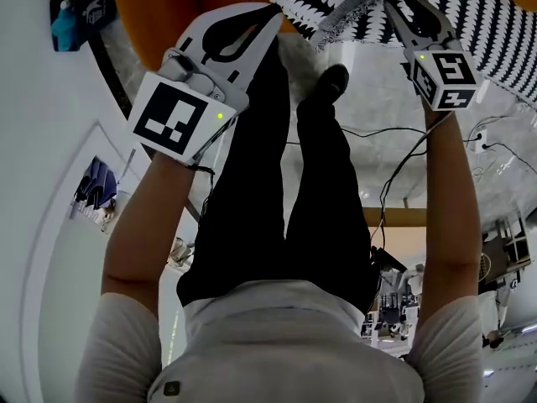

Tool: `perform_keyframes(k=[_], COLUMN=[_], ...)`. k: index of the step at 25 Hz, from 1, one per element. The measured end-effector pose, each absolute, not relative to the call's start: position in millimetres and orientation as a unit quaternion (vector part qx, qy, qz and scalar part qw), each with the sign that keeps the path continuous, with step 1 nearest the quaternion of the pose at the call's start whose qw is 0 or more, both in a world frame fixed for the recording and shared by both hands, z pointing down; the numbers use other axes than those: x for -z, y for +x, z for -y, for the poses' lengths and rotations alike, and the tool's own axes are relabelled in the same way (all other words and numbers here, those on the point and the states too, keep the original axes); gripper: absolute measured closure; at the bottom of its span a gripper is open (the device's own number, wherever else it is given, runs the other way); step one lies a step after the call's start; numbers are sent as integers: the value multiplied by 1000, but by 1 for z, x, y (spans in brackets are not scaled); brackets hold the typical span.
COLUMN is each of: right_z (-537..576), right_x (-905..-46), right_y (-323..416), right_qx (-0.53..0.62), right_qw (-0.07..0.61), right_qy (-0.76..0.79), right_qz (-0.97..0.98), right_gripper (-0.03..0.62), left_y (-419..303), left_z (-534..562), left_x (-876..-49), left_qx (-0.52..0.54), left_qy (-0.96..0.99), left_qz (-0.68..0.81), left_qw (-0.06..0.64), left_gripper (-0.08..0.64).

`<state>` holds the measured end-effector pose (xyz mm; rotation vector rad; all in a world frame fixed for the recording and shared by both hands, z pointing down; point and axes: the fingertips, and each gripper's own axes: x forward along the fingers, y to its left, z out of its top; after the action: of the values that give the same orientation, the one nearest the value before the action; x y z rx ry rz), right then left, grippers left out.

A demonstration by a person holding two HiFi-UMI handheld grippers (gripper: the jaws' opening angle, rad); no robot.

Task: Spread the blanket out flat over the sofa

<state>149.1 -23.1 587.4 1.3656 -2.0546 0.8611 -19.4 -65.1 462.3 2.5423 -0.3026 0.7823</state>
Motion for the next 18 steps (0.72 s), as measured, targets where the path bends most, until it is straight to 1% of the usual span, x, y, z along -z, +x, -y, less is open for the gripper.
perform_keyframes(k=[4, 8, 12, 13, 16, 18], right_z=[26, 24, 17, 17, 20, 20], right_x=[-641, -682, -705, -705, -708, -708], right_y=[161, 161, 158, 158, 154, 149], right_qx=[-330, -359, -375, -372, -356, -348], right_qw=[287, 301, 310, 311, 326, 339], right_qy=[490, 461, 445, 447, 446, 444], right_qz=[754, 754, 752, 752, 754, 753], right_gripper=[443, 443, 444, 451, 518, 547], left_y=[-13, -17, -19, -20, -25, -27], left_z=[71, 70, 66, 65, 64, 62], left_x=[-495, -520, -532, -534, -539, -540], left_qx=[-273, -287, -288, -288, -288, -286], left_qy=[927, 920, 919, 919, 918, 916], left_qz=[107, 106, 102, 102, 105, 109], left_qw=[232, 244, 248, 250, 253, 257], left_gripper=[551, 551, 551, 551, 551, 551])
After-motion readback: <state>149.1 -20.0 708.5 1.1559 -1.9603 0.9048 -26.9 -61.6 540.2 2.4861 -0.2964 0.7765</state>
